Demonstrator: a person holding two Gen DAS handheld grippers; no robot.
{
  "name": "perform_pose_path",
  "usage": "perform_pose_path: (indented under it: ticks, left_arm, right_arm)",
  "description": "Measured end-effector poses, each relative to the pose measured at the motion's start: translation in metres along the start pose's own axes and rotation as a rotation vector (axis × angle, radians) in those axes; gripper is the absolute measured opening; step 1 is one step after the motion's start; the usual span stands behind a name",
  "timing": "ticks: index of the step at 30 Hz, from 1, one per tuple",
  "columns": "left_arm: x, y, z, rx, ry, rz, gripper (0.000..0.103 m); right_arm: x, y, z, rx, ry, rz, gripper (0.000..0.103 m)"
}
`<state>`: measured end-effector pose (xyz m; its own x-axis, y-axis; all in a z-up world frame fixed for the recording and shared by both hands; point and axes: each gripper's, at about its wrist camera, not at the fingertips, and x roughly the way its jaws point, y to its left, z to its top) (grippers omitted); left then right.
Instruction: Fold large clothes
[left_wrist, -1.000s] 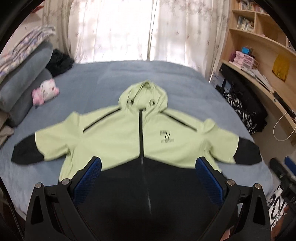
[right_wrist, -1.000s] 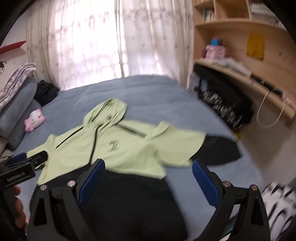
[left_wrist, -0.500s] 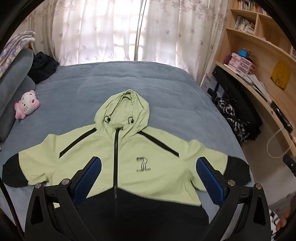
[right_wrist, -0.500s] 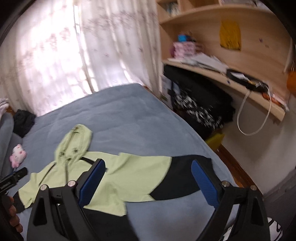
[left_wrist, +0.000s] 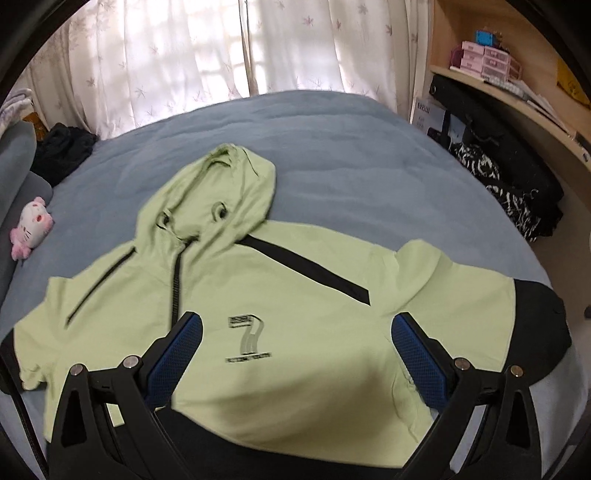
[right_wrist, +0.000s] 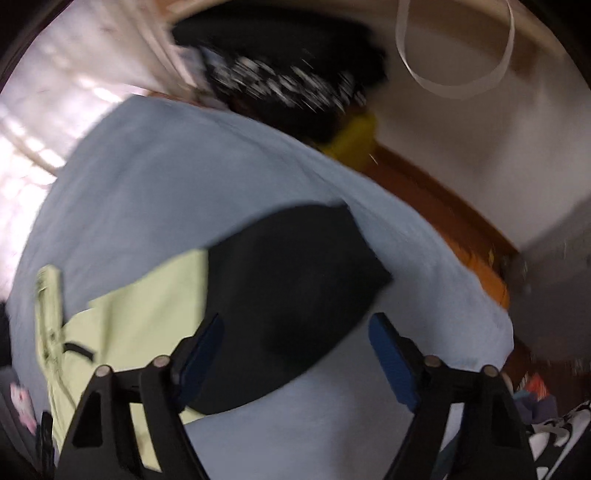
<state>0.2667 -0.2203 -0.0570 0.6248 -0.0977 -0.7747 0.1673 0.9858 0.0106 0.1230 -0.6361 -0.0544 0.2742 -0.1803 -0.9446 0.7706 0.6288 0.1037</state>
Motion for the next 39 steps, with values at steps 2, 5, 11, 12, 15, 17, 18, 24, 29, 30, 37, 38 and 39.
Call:
perform_pose_path:
  ticks: [2,5,11,12,15,17,18,24,29,30,37,38,39]
  left_arm:
    - [0.016,-0.009,-0.004,-0.002,0.009,0.008,0.101]
    - [0.041,-0.019,-0.008,-0.016,0.036,0.024,0.101]
    - [0.069,-0.029,-0.019,-0.029,0.056,0.027,0.101]
    - [0.071,-0.032,-0.02,-0.019,0.057,0.03,0.101]
    - [0.074,-0.031,-0.022,-0.01,0.071,0.031,0.101]
    - [0.073,-0.028,-0.022,-0.016,0.076,0.033,0.101]
    - [0.072,-0.024,-0.023,-0.024,0.078,0.034,0.101]
    - [0.047,0.001,-0.022,-0.054,0.034,0.032,0.101]
    - [0.015,0.027,-0.024,-0.058,-0.024,0.06,0.101]
    - [0.005,0.035,-0.026,-0.059,-0.04,0.072,0.101]
    - [-0.025,0.085,-0.043,-0.089,-0.071,0.086,0.101]
    - [-0.024,0.095,-0.048,-0.1,-0.056,0.082,0.101]
    - [-0.021,0.101,-0.05,-0.109,-0.039,0.073,0.101]
  right_arm:
    - [0.024,-0.016,0.005,0.038,0.037,-0.061,0.08]
    - [0.057,-0.039,0.009,0.109,0.098,-0.081,0.08]
    - [0.101,-0.073,-0.001,0.302,0.133,-0.026,0.082]
    - [0.103,-0.073,-0.005,0.321,0.11,-0.022,0.082]
    - [0.101,-0.066,-0.011,0.319,0.034,-0.05,0.079]
    - [0.098,-0.052,-0.012,0.274,-0.021,-0.091,0.056]
    - [0.095,-0.045,-0.011,0.255,-0.033,-0.116,0.045]
    - [0.046,-0.009,-0.018,0.233,-0.226,-0.01,0.017]
    - [-0.023,0.068,-0.062,0.067,-0.362,0.335,0.017]
    - [-0.033,0.085,-0.074,0.016,-0.371,0.392,0.017]
    - [-0.057,0.204,-0.195,-0.455,-0.302,0.564,0.02]
    - [-0.045,0.216,-0.206,-0.506,-0.277,0.534,0.02]
    - [-0.034,0.223,-0.218,-0.547,-0.251,0.499,0.021]
